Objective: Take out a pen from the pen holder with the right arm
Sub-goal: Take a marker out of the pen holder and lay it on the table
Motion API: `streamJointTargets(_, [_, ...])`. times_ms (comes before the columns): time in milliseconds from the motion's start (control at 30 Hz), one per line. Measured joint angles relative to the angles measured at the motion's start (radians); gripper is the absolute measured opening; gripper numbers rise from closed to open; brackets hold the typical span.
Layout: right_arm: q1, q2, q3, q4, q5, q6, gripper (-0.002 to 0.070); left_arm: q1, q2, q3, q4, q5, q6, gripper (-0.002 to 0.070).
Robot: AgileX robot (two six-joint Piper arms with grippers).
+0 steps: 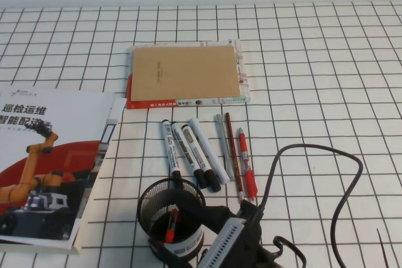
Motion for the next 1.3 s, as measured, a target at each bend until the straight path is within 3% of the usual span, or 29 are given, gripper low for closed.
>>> streamJointTargets(100, [0.0, 0.001, 0.0, 0.0, 0.0, 0.0, 0.0425, 0.0, 0.0, 0.0, 0.0, 0.0, 0.0, -0.0003])
streamJointTargets(367, [0.0, 0.001, 0.0, 0.002, 0.0, 0.0, 0.0237, 0.0, 0.0, 0.0, 0.0, 0.0, 0.0, -0.0003])
streamJointTargets(567, [0.0, 0.001, 0.0, 0.002, -0.008, 0.0, 0.0148, 0.0, 0.0, 0.0, 0.0, 0.0, 0.0, -0.0003])
streamJointTargets(900, [0.0, 0.001, 0.0, 0.007, -0.027, -0.006, 0.0064, 0.0, 0.0, 0.0, 0.0, 0.0, 0.0, -0.0003])
streamJointTargets(1300, [0.0, -0.018, 0.0, 0.029, -0.015, -0.041, 0.0062, 0.0, 0.0, 0.0, 0.0, 0.0, 0.0, -0.0003])
